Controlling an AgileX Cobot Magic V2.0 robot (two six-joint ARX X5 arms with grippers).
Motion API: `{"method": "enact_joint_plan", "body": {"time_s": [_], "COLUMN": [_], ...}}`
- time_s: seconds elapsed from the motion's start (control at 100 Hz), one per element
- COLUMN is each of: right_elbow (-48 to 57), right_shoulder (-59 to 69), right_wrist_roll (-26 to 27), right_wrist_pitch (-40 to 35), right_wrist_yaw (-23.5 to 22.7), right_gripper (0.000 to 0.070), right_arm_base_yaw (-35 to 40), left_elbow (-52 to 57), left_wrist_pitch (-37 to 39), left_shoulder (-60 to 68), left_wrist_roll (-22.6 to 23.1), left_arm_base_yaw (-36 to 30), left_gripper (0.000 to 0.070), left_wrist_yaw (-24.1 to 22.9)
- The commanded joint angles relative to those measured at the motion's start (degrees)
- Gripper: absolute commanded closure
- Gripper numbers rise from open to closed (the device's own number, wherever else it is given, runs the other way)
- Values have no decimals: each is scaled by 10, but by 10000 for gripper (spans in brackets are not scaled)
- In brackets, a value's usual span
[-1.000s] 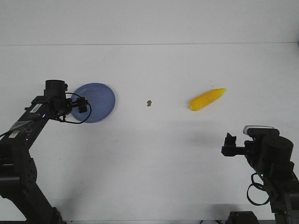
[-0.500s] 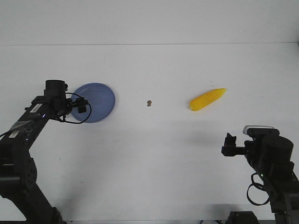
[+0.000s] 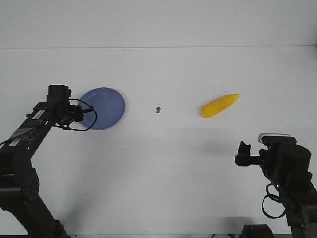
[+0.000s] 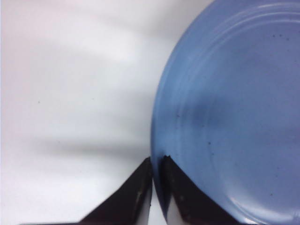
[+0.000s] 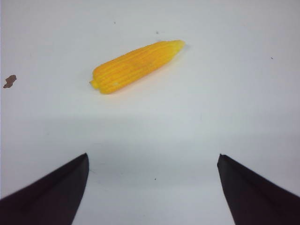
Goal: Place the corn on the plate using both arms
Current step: 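Push the blue plate with the left gripper toward the table center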
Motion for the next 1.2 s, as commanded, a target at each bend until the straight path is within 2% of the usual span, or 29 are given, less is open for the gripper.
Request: {"method": "enact_joint_plan", "body": {"time_s": [0.0,0.07,0.26,0.36,0.56,0.7,0.81,0.98,1.07,1.19], "right_elbow": [10,10,10,10,10,10,10,10,10,10], "right_shoulder": [1,1,1,1,1,1,1,1,1,1], "right_wrist_roll": [4,4,4,4,4,4,4,4,4,4], "right_wrist_pitch": [7,7,7,7,7,7,7,7,7,7], "right_wrist_yaw": [0,0,0,0,0,0,0,0,0,0], "right_gripper": [122,122,121,122,122,122,122,122,121,122], "right_arm_base_yaw": [1,1,1,1,1,1,1,1,1,1], "left_elbow": [11,11,11,11,11,11,9,-7,-37,-84], "left_wrist_pitch": [-4,-4,-3,-4,-17,-62,-101,-115,-102,-79], "left_shoulder": [16,14,-5,-30,-102,-147,-169,-179,-179,-179], "left_wrist_roll": [0,0,-21,-25,-25,-19,-11,-8,-8,-8], "left_arm_base_yaw": [1,2,12,14,15,11,-2,-45,-78,-122], "left_gripper": [695,694,695,695,695,695,695,696,695,695], "left_wrist_yaw": [3,24,119,148,171,207,211,223,248,251]}}
